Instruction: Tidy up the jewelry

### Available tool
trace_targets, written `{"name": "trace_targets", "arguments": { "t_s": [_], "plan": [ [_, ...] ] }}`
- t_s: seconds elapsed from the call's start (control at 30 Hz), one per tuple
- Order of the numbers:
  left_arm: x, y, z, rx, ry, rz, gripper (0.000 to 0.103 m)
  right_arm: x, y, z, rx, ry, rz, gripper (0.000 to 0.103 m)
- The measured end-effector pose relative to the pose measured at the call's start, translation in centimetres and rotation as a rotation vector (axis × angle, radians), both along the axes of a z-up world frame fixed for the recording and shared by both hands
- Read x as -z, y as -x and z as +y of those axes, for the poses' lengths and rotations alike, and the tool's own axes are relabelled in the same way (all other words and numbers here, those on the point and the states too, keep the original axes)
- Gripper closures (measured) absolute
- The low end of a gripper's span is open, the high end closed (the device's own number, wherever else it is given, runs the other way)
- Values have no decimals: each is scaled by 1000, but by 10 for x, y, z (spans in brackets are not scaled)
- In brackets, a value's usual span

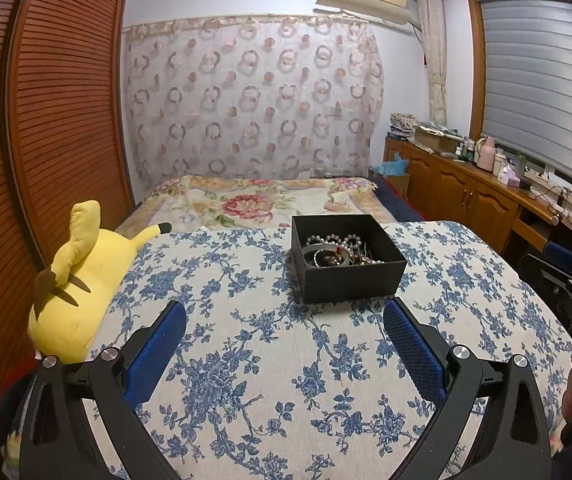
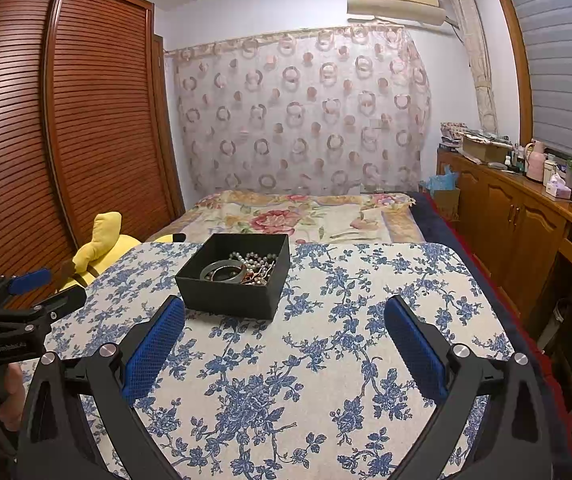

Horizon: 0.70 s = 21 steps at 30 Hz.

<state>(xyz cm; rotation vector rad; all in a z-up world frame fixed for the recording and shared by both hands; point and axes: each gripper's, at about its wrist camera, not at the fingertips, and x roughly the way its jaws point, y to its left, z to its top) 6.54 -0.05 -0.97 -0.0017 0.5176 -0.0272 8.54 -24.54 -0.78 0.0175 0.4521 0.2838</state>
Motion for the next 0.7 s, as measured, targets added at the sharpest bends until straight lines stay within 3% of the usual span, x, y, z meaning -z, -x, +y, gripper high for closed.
{"name": "trace_targets", "arguments": {
  "t_s": [0.7],
  "plan": [
    [-2,3,-2,-1,2,-12,8,1,0,0,1,-3,3,3]
  ]
}}
